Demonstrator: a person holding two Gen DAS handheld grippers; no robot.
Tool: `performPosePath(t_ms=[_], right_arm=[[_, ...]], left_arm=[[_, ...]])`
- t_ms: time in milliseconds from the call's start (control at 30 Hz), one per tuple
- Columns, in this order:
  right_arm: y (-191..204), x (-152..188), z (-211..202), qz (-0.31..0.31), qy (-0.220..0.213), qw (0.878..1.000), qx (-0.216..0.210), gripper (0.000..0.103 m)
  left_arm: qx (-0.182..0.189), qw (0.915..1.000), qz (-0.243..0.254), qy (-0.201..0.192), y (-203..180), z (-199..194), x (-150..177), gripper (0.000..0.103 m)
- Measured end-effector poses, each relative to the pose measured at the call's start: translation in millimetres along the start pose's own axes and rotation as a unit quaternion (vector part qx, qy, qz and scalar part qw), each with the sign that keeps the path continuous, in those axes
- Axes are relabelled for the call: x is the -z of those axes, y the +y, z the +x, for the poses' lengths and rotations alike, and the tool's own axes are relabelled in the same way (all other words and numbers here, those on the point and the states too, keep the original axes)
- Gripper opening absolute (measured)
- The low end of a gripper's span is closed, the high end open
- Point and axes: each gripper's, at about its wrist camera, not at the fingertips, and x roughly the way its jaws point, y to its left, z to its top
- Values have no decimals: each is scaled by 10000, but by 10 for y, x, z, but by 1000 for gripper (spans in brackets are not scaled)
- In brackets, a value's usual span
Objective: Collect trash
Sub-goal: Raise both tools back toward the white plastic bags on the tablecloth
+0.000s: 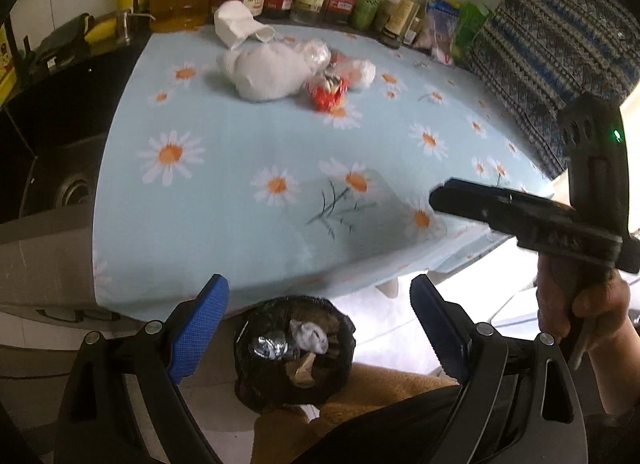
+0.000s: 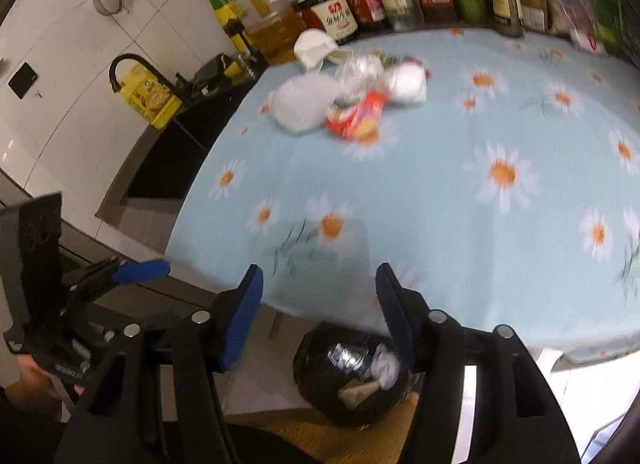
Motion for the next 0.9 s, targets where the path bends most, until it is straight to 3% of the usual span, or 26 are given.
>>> performPosePath(t_ms=[100, 533, 900], right_arm=[[-114, -214, 46, -77, -61, 9999, 84, 64], [-614, -1158, 382, -346, -74, 9994, -67, 64], [-817, -1466, 766, -338, 169, 9987, -344, 64]], left_arm=[[-127, 9999, -89, -48, -19, 28, -71, 89], [-667, 9947, -716, -330, -45, 11, -370, 89], [-1112, 9871, -1105, -325, -84, 30, -391, 89]])
